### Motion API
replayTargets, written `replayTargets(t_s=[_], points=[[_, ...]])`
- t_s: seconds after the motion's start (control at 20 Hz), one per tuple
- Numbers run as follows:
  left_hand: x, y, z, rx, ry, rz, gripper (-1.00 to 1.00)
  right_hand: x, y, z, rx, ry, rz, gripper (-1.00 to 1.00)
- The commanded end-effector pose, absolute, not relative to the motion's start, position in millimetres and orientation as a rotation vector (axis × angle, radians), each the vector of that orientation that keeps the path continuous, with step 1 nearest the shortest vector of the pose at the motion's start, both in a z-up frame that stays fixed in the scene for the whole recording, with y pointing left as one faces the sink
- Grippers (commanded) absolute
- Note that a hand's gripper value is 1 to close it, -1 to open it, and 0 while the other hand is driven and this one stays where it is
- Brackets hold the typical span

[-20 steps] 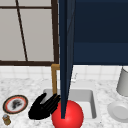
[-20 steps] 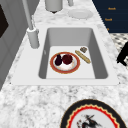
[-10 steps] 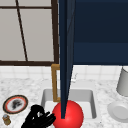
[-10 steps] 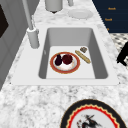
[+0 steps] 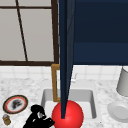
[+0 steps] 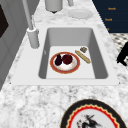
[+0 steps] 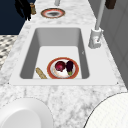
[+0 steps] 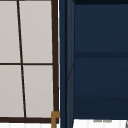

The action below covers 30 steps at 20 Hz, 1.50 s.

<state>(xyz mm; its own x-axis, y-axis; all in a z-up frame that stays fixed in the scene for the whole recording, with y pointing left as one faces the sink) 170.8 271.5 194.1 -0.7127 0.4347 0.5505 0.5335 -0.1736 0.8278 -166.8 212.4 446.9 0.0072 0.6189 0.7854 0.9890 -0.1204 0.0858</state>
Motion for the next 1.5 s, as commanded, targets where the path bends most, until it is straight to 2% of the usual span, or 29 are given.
replayTargets(t_s=[0.0,0.75,1.45], points=[[171,272,194,-1.158,-1.97,-2.047,0.0,-154,216,437,-1.82,-1.562,-0.834,-1.0],[171,272,194,-1.158,-1.97,-2.047,0.0,-104,215,406,-1.757,-1.641,-0.664,-1.0],[171,272,194,-1.158,-1.97,-2.047,0.0,-66,215,381,-1.563,-1.659,-0.474,-1.0]])
